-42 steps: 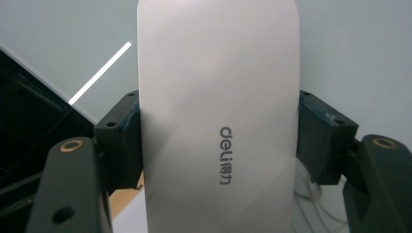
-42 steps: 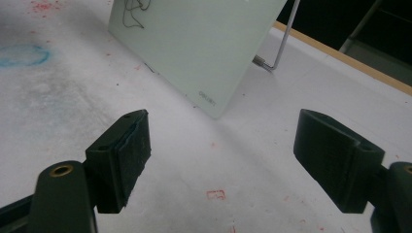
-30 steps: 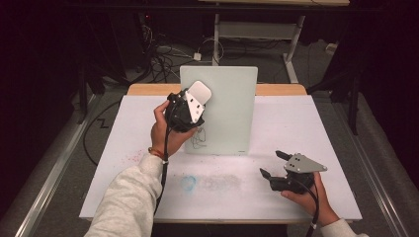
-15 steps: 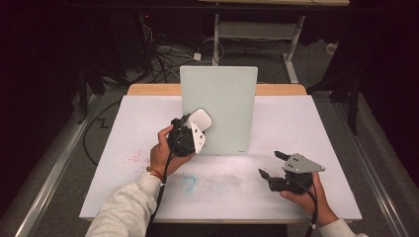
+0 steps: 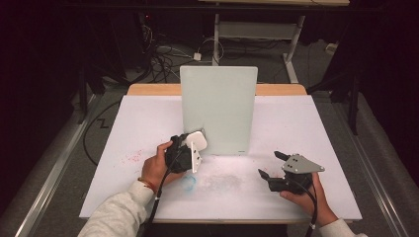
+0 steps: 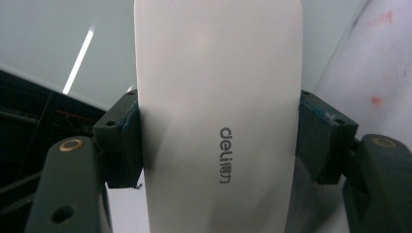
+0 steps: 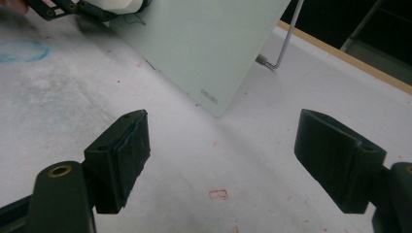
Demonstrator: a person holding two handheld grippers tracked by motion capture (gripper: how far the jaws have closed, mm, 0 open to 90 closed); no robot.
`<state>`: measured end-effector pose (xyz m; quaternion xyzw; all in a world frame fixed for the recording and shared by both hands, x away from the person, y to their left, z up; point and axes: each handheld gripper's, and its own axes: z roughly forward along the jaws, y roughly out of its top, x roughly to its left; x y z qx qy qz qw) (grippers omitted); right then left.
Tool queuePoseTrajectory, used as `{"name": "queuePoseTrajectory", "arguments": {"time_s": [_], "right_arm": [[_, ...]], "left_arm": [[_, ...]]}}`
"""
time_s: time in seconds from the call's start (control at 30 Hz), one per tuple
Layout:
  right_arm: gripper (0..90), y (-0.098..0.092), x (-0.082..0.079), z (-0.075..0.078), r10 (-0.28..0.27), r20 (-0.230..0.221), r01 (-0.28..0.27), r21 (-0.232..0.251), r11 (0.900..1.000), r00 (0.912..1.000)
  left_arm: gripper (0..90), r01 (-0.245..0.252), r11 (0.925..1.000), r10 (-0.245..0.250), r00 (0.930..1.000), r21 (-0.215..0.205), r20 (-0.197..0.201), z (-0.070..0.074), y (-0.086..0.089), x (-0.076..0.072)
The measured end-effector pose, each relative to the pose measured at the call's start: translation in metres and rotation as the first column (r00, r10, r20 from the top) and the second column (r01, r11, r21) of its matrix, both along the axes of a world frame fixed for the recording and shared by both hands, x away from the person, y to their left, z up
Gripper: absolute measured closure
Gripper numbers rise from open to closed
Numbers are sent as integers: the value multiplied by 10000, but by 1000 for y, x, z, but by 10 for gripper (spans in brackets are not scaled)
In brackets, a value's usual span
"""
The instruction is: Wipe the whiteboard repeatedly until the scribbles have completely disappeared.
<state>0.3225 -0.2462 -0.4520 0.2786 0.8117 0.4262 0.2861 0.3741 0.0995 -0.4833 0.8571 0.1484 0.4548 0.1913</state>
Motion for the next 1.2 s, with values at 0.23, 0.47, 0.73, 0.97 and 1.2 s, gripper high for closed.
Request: {"name": "queuePoseTrajectory", "arguments": {"time_s": [0.23,0.47,0.73,0.97,1.2], "right_arm": [[209,0,1,0,-94,17,94,0,10000,10000],[208,2,1,-2,-85,-1,85,-146,9999,10000],[208,3,2,-3,-110,-36,110,-163,9998,9999],[207,1,2,-2,-188,-58,188,-70,9998,9998],[207,0,2,-1,-209,12,209,-65,9998,9998]], "left_arm": [[289,-44,9957,2,9990,929,446,-6,-9,-3],[289,147,9839,-308,9957,1784,878,-12,-24,-5],[290,614,9749,-875,9895,2141,1147,-17,-52,-7],[291,791,9777,-1037,9874,1946,1194,-11,-55,-4],[291,239,9973,-326,9913,691,1273,15,-26,7]]}}
